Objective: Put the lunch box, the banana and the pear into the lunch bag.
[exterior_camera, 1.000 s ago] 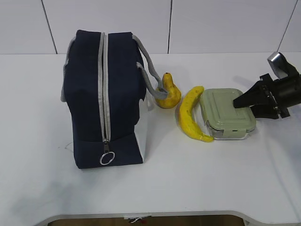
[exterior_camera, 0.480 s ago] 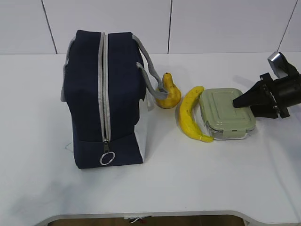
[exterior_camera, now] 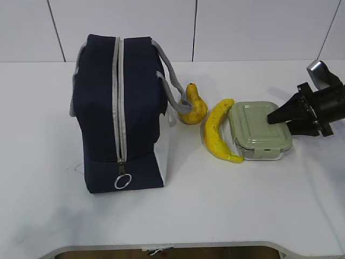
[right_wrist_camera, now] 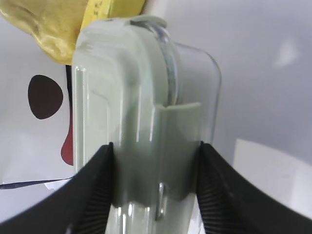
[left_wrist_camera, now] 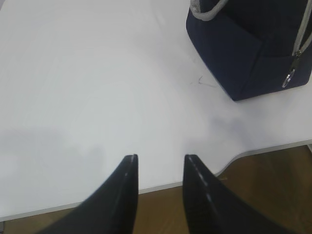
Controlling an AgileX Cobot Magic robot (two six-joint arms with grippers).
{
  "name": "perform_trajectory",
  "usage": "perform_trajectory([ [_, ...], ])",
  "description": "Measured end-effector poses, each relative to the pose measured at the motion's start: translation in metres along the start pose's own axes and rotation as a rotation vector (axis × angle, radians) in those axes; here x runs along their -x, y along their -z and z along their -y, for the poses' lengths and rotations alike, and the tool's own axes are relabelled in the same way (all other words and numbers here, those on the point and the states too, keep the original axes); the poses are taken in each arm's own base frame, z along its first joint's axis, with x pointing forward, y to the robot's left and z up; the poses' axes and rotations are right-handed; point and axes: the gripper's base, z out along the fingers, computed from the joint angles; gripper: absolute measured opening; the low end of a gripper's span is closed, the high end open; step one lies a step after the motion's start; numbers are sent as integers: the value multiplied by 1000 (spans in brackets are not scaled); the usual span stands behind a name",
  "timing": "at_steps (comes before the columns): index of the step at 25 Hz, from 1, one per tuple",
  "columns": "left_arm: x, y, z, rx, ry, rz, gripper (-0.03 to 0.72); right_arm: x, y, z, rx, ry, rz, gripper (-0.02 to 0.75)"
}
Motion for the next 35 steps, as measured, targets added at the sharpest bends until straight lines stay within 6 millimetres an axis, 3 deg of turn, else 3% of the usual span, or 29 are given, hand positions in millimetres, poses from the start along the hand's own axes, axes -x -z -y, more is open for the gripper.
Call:
perform_trajectory([
  [20,0,0,0,0,0,0,243,1,20,-21,-99,-32,29,384],
  [30,0,0,0,-2,1,0,243,1,50,-61,-115,-27,107,383],
  [35,1,1,3,-31,13,-10,243,-2,70,-94,-101,19,169,383],
])
